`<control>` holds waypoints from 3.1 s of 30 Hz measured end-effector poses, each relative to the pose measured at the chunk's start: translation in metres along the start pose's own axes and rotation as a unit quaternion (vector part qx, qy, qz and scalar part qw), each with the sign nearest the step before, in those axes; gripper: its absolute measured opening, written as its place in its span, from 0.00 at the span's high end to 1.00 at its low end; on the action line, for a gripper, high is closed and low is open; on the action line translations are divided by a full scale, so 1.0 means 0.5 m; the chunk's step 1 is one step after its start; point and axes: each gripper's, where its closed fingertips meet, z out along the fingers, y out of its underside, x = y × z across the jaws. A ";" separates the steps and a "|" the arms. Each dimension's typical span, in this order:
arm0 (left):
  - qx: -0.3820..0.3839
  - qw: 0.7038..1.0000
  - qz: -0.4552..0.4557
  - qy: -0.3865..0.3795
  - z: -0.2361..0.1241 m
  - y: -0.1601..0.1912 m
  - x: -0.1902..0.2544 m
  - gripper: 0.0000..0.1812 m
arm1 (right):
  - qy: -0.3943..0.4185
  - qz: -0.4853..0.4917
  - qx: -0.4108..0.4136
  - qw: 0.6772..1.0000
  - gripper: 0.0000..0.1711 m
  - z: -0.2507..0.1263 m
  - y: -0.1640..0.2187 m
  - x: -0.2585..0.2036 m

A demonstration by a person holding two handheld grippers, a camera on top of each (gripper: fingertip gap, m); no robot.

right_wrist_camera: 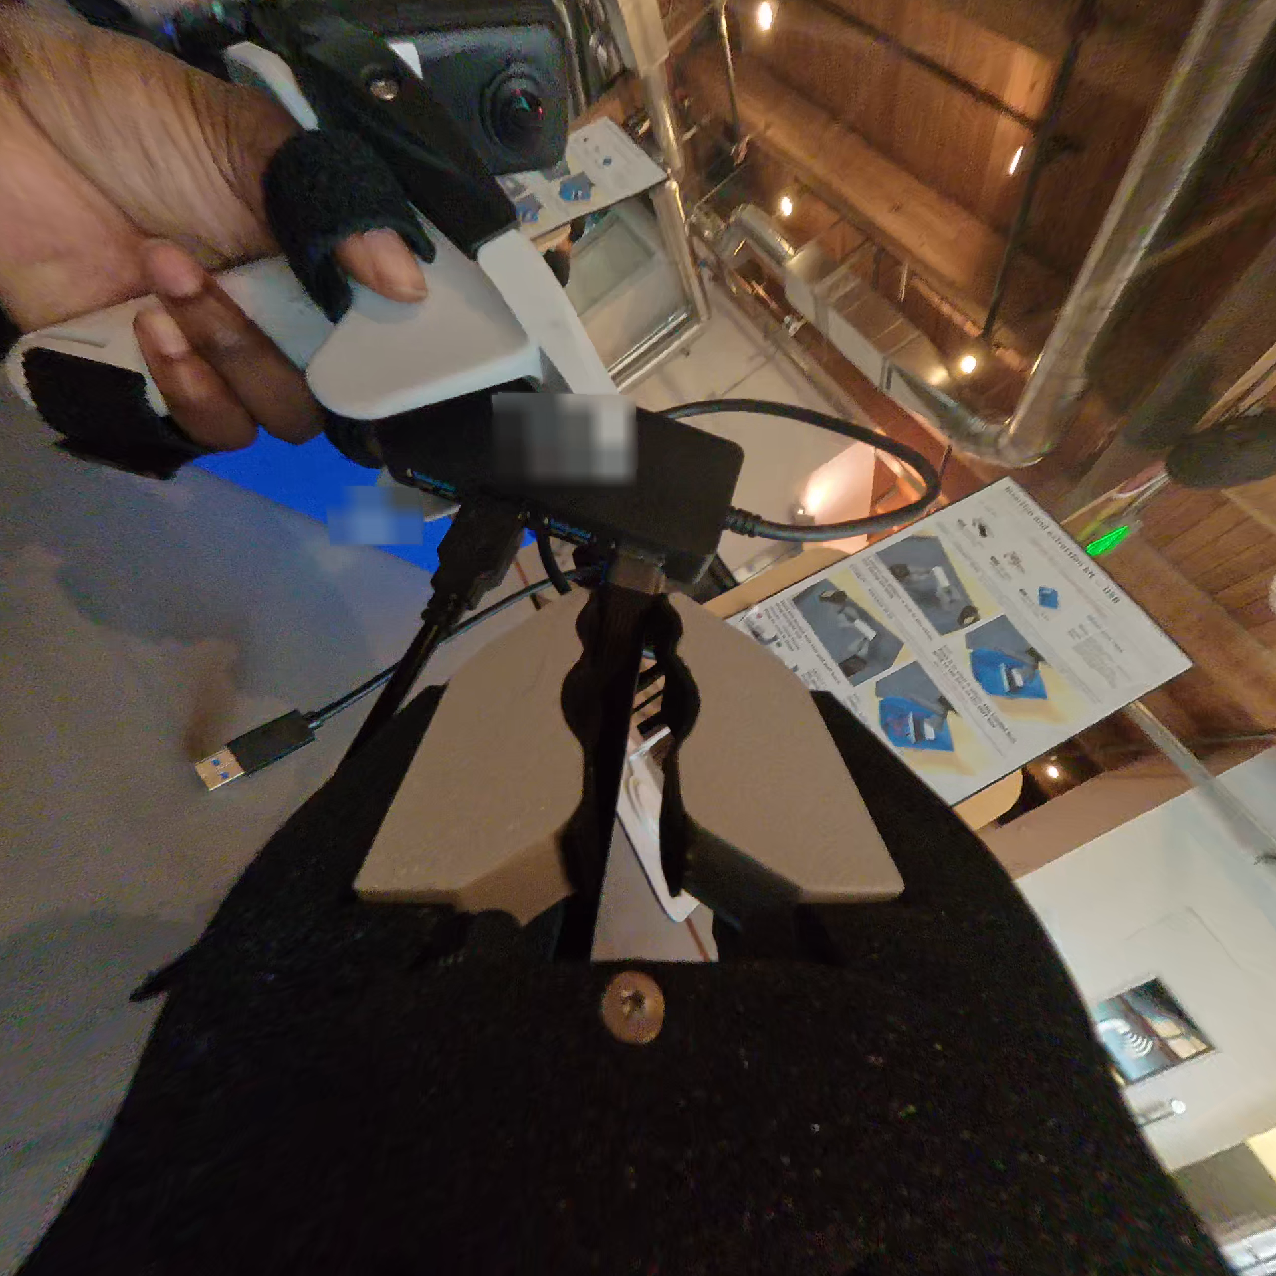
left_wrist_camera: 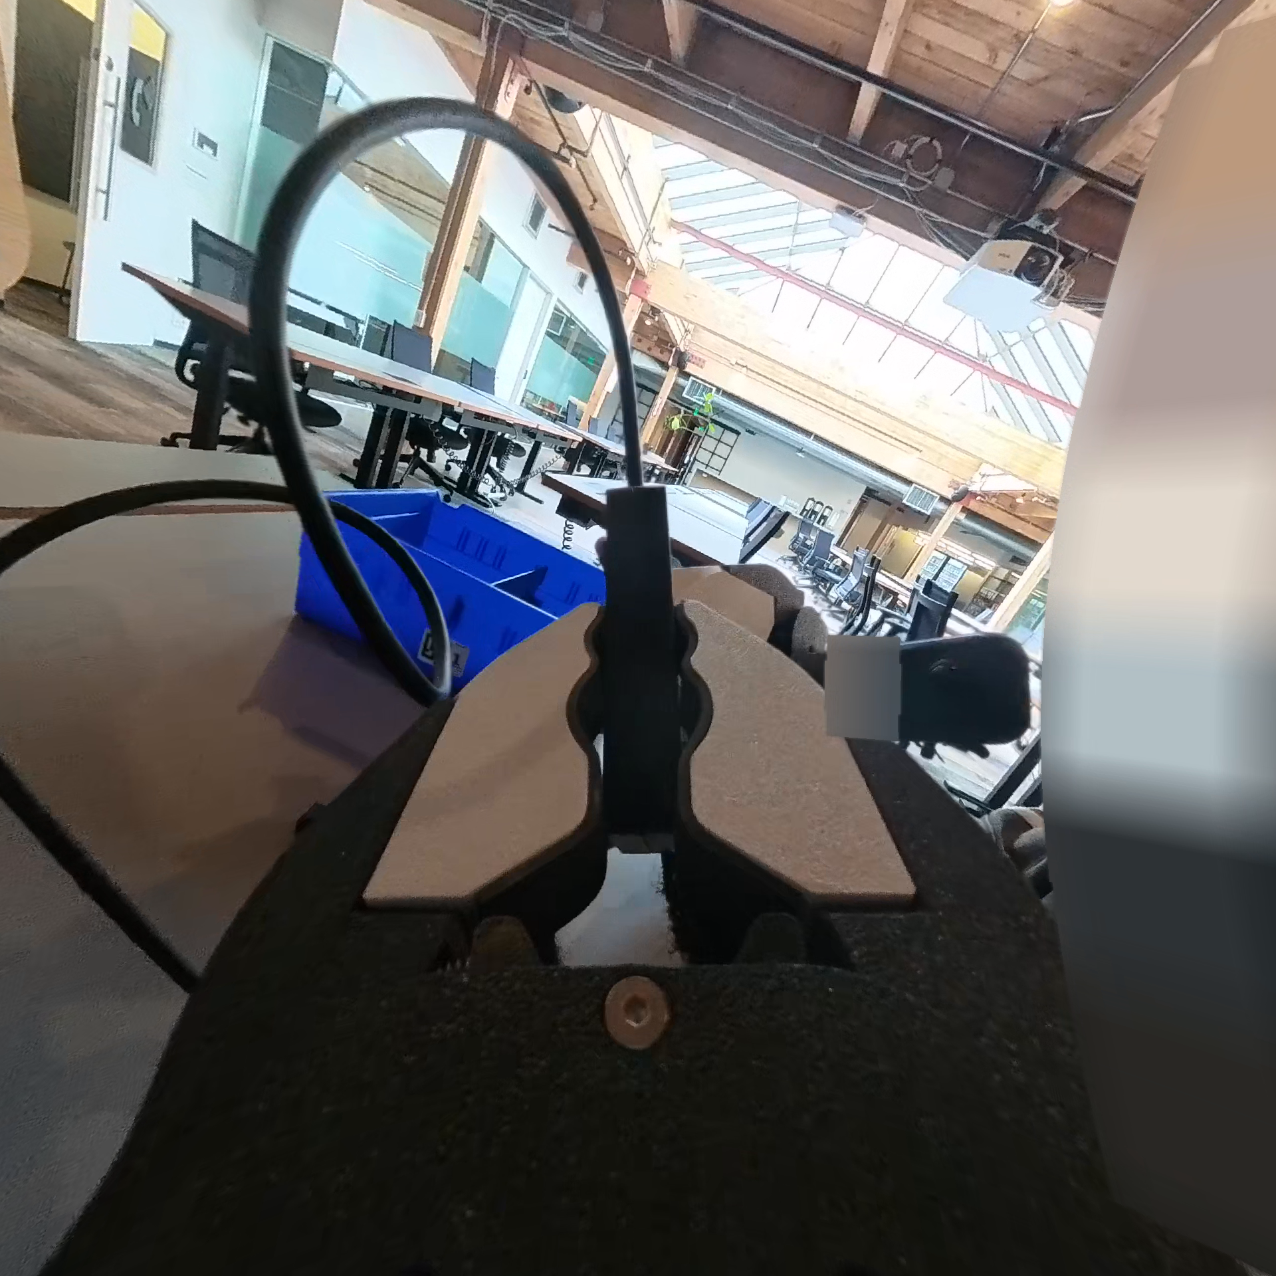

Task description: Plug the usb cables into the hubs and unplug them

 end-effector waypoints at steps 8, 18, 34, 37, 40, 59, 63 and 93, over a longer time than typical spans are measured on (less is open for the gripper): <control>-0.003 1.000 0.018 0.003 0.003 -0.003 0.015 0.91 | -0.001 -0.006 0.022 1.000 0.91 -0.010 -0.010 0.005; 0.010 0.999 0.038 -0.001 -0.004 -0.025 0.037 0.91 | 0.011 -0.035 0.012 0.999 0.92 -0.016 -0.038 0.019; 0.043 0.998 0.051 -0.009 -0.004 -0.041 0.027 0.90 | -0.017 0.094 0.025 0.995 0.94 -0.021 -0.036 0.021; 0.092 0.995 0.044 -0.011 -0.004 -0.057 0.026 0.90 | 0.001 0.180 0.022 0.983 0.94 -0.012 -0.038 0.024; 0.119 0.991 0.048 -0.037 -0.014 -0.071 0.016 0.91 | 0.041 0.120 -0.014 0.992 0.95 0.003 -0.029 -0.002; 0.037 0.998 0.034 0.048 -0.020 -0.042 0.035 0.93 | 0.011 0.018 0.019 1.000 0.95 -0.014 -0.061 -0.005; -0.008 0.997 0.037 0.071 -0.017 -0.021 0.052 0.73 | 0.011 0.043 0.019 0.999 0.95 -0.011 -0.047 -0.007; -0.058 0.978 -0.103 0.169 -0.010 0.034 0.054 0.89 | -0.039 -0.010 0.049 0.998 0.95 -0.021 -0.058 -0.027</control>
